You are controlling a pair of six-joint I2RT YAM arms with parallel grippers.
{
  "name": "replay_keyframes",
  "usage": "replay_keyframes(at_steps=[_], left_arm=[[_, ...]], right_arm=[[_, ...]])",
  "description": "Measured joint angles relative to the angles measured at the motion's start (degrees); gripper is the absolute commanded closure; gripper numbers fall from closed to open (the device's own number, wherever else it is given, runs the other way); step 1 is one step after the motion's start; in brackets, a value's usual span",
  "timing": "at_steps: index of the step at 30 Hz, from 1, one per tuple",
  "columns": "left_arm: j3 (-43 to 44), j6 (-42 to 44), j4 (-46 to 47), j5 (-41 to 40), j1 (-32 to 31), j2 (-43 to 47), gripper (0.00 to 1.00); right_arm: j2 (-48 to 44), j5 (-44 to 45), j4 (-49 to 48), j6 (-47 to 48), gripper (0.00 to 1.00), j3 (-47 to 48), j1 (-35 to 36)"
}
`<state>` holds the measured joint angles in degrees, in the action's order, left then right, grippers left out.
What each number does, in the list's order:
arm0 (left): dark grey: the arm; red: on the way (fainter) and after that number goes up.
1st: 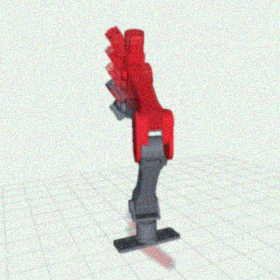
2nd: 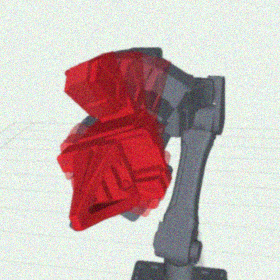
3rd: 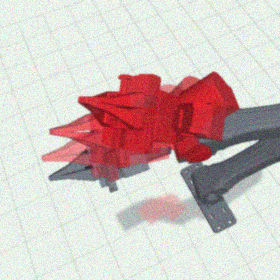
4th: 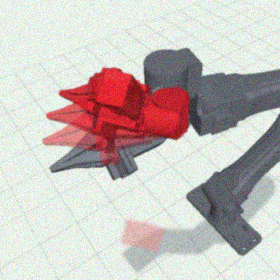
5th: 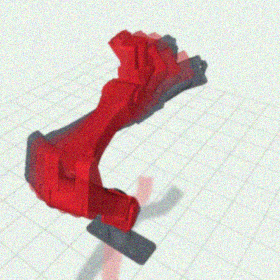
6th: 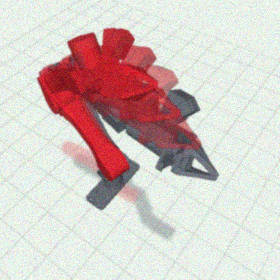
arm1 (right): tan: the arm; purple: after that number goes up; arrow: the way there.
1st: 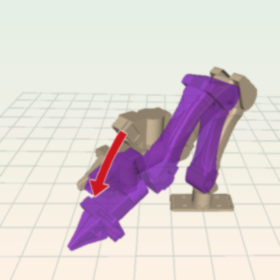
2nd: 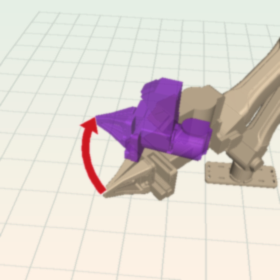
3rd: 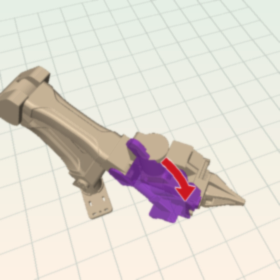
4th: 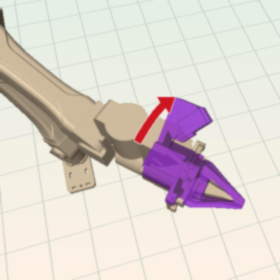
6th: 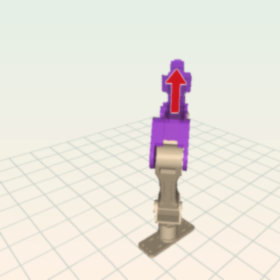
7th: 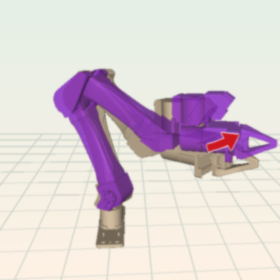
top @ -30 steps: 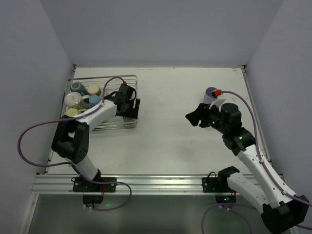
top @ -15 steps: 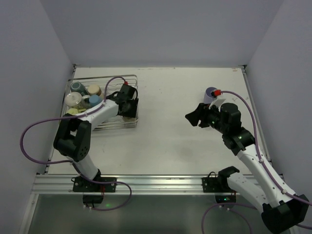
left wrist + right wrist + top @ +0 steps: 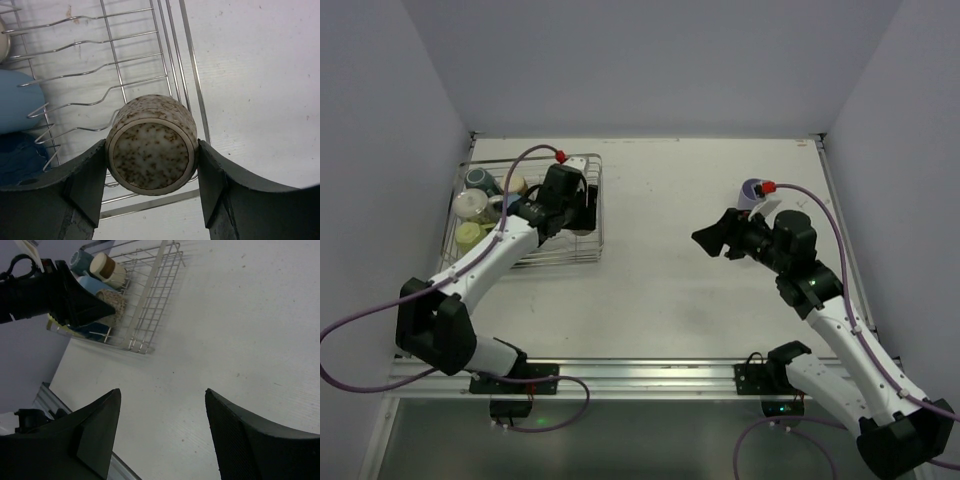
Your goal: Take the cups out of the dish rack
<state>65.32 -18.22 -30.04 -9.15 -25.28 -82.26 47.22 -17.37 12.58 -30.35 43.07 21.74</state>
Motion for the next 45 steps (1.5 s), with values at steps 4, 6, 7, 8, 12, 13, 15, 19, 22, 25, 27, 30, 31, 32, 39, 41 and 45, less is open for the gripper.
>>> replay_keyframes(at_steps=[4, 6, 7, 8, 12, 13, 15, 19, 22, 25, 27, 30, 31, 32, 39, 41, 45], left_arm=[[-0.22, -0.92, 0.28, -0.94, -0.04, 3.58, 0.88], [-1.36, -1.84, 1.62, -0.42, -0.04, 6.75, 0.89], [-2.36, -2.4, 2.8, 0.24, -0.02, 8.94, 0.89], [-3.43, -3.26, 3.91, 1.51, -0.02, 11.41, 0.89], [-10.67, -8.57, 13.49, 11.08, -0.02, 22.53, 0.89], [-13.18, -10.78, 17.51, 14.03, -0.04, 25.05, 0.89], [-18.21, -15.96, 25.53, 20.31, -0.04, 28.59, 0.89], [-27.82, -26.95, 39.95, 29.59, -0.48, 30.25, 0.9], [-33.14, -33.94, 46.64, 33.46, -1.09, 30.21, 0.9], [-35.43, -39.47, 51.95, 35.47, -1.62, 30.34, 0.9], [-35.93, -41.83, 54.84, 36.17, -1.97, 30.77, 0.9], [-36.11, -44.87, 58.49, 36.94, -2.62, 31.91, 0.9], [-36.11, -45.62, 59.65, 37.13, -2.91, 32.2, 0.9], [-36.11, -46.23, 60.59, 37.31, -3.21, 32.39, 0.9], [-37.18, -48.78, 63.1, 37.46, -5.38, 32.5, 0.9], [-37.31, -48.96, 63.21, 37.44, -5.73, 32.5, 0.9], [-37.48, -49.83, 63.43, 37.22, -7.02, 32.3, 0.89]], right_arm=[[-0.92, -1.9, -4.61, -3.63, 0.29, -1.05, 0.39], [-2.49, -3.3, -8.79, -6.45, 0.31, -3.3, 0.87], [-3.28, -3.87, -10.75, -8.0, 0.34, -4.59, 1.25], [-3.93, -4.57, -13.14, -9.11, 0.35, -5.92, 1.6], [-5.79, -6.1, -23.54, -14.86, 0.46, -12.24, 4.81], [-6.01, -6.14, -25.81, -15.91, 0.47, -13.55, 6.12], [-5.99, -6.05, -29.53, -17.49, 0.55, -15.37, 8.85], [-4.72, -5.66, -36.68, -18.73, 0.55, -16.44, 14.62], [-2.34, -5.25, -41.16, -18.43, 0.52, -16.39, 17.77], [0.85, -4.7, -41.99, -17.11, 0.5, -15.19, 20.04], [3.28, -4.31, -41.79, -15.87, 0.49, -13.57, 21.51], [5.03, -3.67, -41.88, -14.38, 0.48, -12.02, 23.08], [5.31, -3.56, -41.9, -13.92, 0.48, -11.74, 23.5], [5.62, -3.48, -41.97, -13.51, 0.48, -11.37, 23.78], [7.93, -2.84, -41.68, -9.7, 0.5, -7.45, 25.62], [8.02, -2.64, -41.59, -8.68, 0.5, -6.88, 25.92], [9.33, -2.67, -41.38, -7.28, 0.53, -5.99, 26.23]])
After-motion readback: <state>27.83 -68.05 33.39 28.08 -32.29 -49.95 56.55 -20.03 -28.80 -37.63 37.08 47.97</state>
